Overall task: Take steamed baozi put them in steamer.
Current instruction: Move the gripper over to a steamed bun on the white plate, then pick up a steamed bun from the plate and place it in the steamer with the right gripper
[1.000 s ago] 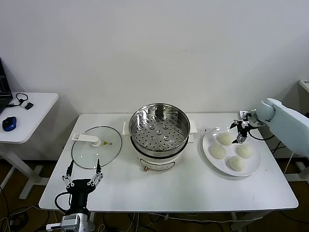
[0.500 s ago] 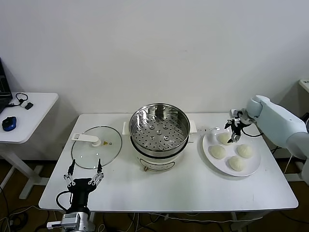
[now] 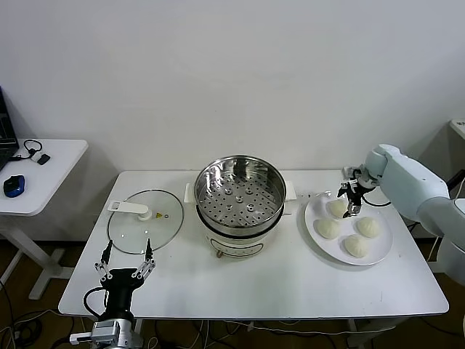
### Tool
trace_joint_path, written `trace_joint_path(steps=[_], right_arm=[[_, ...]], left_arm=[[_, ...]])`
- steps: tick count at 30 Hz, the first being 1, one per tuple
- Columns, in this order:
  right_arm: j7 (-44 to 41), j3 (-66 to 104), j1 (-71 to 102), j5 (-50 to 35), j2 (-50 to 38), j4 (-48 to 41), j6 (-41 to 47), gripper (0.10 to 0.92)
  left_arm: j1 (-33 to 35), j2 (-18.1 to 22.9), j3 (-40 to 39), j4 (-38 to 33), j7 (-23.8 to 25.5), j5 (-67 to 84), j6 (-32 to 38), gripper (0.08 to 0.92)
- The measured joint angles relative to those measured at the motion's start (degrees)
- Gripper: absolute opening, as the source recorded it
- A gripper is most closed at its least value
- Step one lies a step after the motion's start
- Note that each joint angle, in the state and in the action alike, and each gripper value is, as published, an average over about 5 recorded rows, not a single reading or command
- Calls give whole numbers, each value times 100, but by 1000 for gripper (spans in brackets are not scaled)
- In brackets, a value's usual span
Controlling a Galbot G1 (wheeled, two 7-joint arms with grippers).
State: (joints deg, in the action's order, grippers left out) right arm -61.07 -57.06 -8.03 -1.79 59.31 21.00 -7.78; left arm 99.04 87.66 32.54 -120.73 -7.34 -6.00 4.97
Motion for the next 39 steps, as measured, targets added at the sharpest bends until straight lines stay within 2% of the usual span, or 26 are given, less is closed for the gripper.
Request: trace_joint_path(steps=[13,20,27,33,39], right_arm=[[42,141,43,215,175,-298,-60,820],[45,168,38,240,228,-342,-65,703],[-16,110,-40,164,183,-242,-61,687],[-61,-293,-276,-134,-59,232,-8,687],[31,-1177,-916,-532,-525,1339,-42,687]], left_arm=[[-36,-18,44,36,-19,48,20,823],[-41,-20,45,37,-20,61,26,823],[-36,-19,62,17,-18,62,27,823],[2,-19,89,-25,-16,54,27,823],[18,-14,86,-67,-21,35,21,823]])
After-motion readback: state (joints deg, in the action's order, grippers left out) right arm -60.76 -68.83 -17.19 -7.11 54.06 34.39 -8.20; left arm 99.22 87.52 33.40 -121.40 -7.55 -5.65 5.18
